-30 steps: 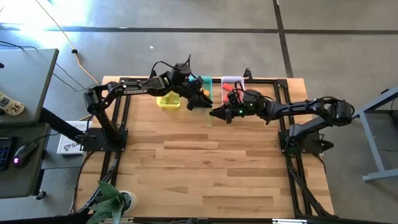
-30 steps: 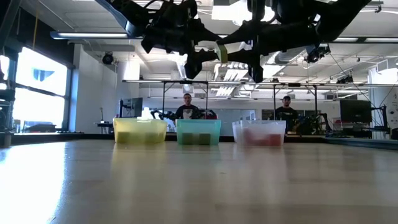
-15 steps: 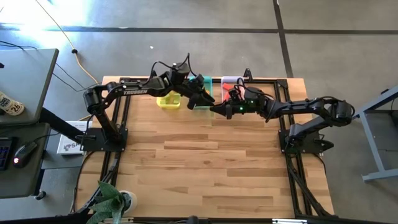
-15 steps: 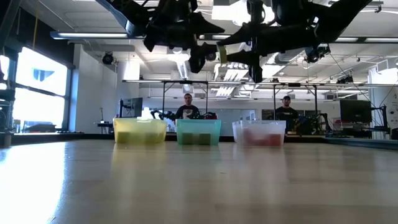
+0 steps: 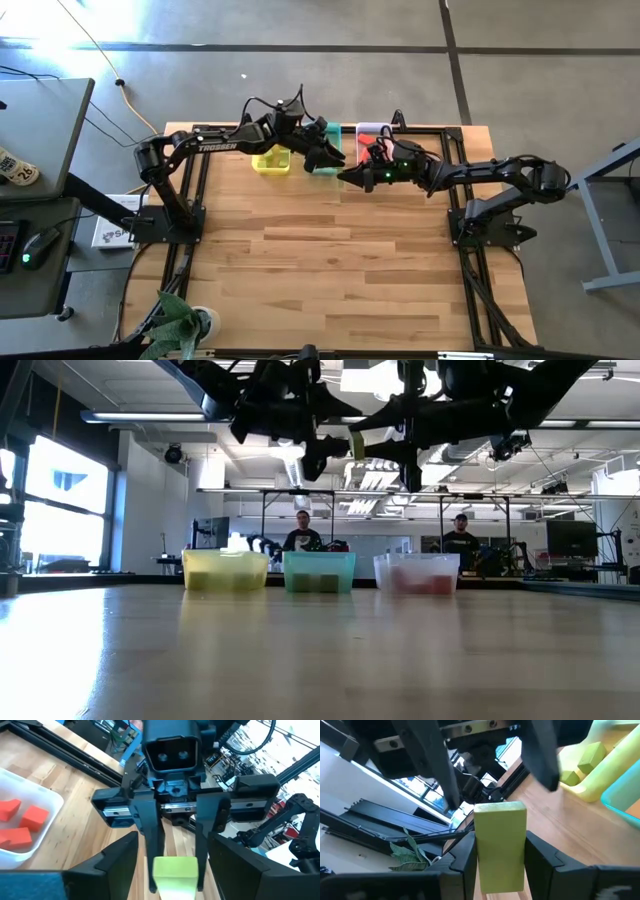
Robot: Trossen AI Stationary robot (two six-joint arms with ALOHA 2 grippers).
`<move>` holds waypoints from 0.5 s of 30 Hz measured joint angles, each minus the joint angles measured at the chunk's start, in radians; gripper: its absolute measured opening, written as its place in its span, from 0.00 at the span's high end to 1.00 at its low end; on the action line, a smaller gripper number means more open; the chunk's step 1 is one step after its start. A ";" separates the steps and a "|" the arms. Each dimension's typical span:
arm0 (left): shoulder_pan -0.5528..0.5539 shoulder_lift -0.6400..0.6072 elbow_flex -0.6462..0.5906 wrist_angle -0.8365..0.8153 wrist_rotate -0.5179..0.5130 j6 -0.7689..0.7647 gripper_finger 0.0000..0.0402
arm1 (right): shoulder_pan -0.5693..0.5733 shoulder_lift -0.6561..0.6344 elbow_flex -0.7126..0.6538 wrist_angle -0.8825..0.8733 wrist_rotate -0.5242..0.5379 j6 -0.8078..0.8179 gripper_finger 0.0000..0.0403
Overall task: Sort & place blocks by color
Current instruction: Put the green block into the yellow bin
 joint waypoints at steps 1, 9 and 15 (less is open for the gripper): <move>0.000 0.000 0.000 0.000 0.000 0.000 0.43 | 0.000 0.000 0.000 0.000 -0.001 0.000 0.74; 0.000 0.000 0.000 -0.002 0.009 -0.026 0.39 | 0.000 -0.008 0.000 0.003 0.005 -0.001 0.74; 0.000 0.000 0.000 -0.013 0.031 -0.026 0.39 | -0.005 -0.057 0.000 0.003 0.031 -0.007 0.74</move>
